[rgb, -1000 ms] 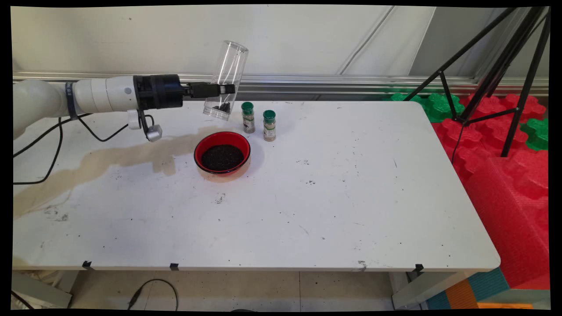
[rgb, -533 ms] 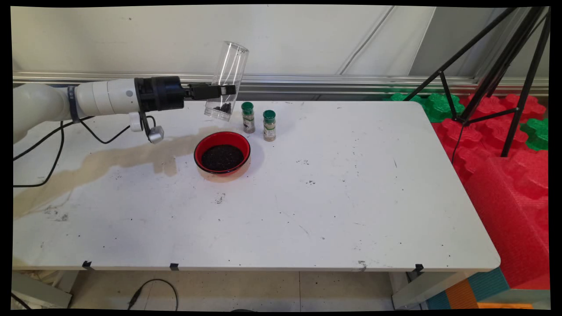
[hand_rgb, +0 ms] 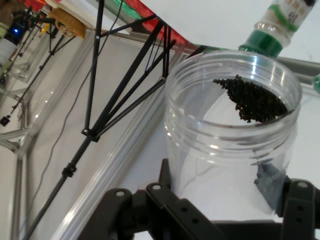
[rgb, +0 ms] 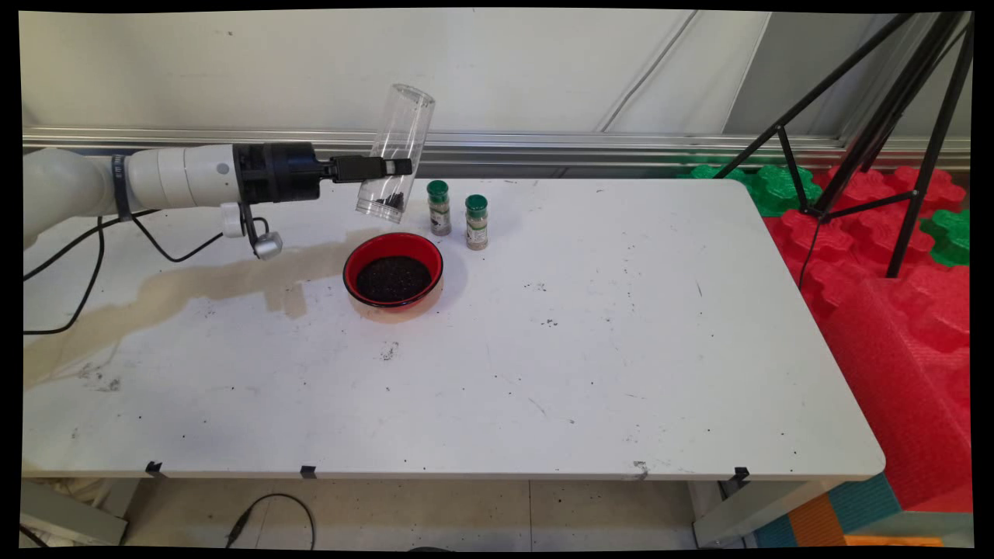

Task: Pour the black seasoning powder in the red bowl

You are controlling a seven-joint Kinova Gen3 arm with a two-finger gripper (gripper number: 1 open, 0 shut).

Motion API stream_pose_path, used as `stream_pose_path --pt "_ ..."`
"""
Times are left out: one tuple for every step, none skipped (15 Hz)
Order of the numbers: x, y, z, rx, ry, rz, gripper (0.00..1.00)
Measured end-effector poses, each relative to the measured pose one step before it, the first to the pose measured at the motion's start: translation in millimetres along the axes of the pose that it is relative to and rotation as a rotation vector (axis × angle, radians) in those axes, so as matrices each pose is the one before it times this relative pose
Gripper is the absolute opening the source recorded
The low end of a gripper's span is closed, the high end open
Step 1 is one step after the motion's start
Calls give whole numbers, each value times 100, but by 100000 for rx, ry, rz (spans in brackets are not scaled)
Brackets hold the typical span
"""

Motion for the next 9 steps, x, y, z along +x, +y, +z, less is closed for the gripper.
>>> stream_pose_path --pt "-50 14 -54 -515 345 -2179 0" --pt "-66 13 -65 -613 395 -2699 0" --pt "-75 0 -39 -701 472 -2941 0" --pt "-109 5 -58 -822 259 -3193 0" --pt "-92 6 -53 -881 219 -3218 0" --pt "-92 -20 -53 -1098 366 -3676 0" --pt "-64 -38 -7 -954 491 -2921 0" --pt "-67 -69 -6 -1023 576 -3270 0" --pt "-118 -148 -58 -888 371 -3070 0"
